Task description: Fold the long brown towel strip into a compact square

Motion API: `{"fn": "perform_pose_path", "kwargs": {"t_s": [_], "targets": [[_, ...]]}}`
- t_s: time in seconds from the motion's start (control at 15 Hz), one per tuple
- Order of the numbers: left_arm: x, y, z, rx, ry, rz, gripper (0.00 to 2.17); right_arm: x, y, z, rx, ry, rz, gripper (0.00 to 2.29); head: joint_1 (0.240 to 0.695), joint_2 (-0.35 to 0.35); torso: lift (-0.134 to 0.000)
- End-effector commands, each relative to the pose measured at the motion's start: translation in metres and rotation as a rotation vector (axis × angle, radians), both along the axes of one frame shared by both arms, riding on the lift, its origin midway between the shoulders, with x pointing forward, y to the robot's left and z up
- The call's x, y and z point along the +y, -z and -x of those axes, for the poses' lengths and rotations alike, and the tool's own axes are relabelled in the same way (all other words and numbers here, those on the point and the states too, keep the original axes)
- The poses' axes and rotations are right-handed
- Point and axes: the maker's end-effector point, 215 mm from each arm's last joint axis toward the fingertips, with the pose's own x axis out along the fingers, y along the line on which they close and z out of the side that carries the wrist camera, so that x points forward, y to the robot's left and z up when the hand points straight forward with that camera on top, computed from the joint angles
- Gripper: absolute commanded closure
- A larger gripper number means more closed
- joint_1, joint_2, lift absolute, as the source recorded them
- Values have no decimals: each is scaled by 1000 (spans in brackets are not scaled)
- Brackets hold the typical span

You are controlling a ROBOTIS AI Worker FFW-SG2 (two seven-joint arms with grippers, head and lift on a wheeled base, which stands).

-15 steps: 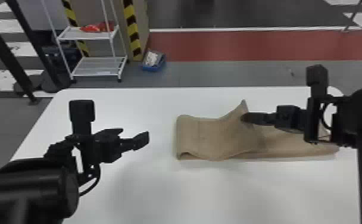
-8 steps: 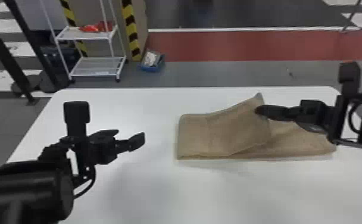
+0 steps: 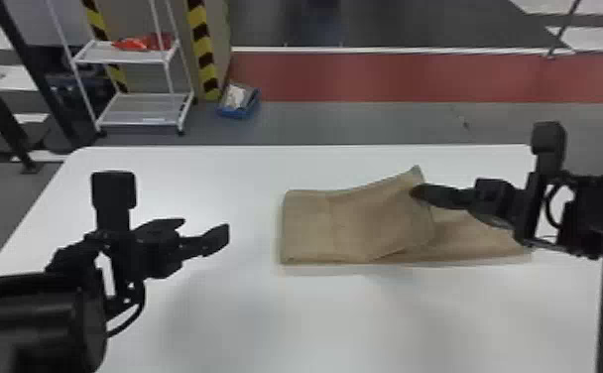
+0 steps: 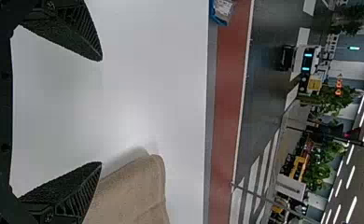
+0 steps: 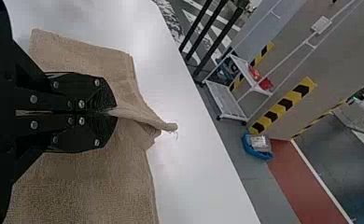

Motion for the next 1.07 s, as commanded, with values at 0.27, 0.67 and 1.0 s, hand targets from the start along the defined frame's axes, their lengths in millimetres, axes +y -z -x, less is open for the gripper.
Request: {"fn": "perform_pose_path", "kwargs": {"t_s": [0.27, 0.67, 1.0], "targets": [[2, 2, 2, 5, -6, -2, 90, -62, -27, 16, 12, 82, -37, 1119, 695, 6, -124], [3, 4, 3, -3, -6, -5, 97, -71, 4, 1, 18, 95, -4, 1119, 695, -69, -124], [5, 6, 5, -2, -7, -3, 97, -85, 4, -1, 18, 117, 10, 1119, 695, -59, -124]]}}
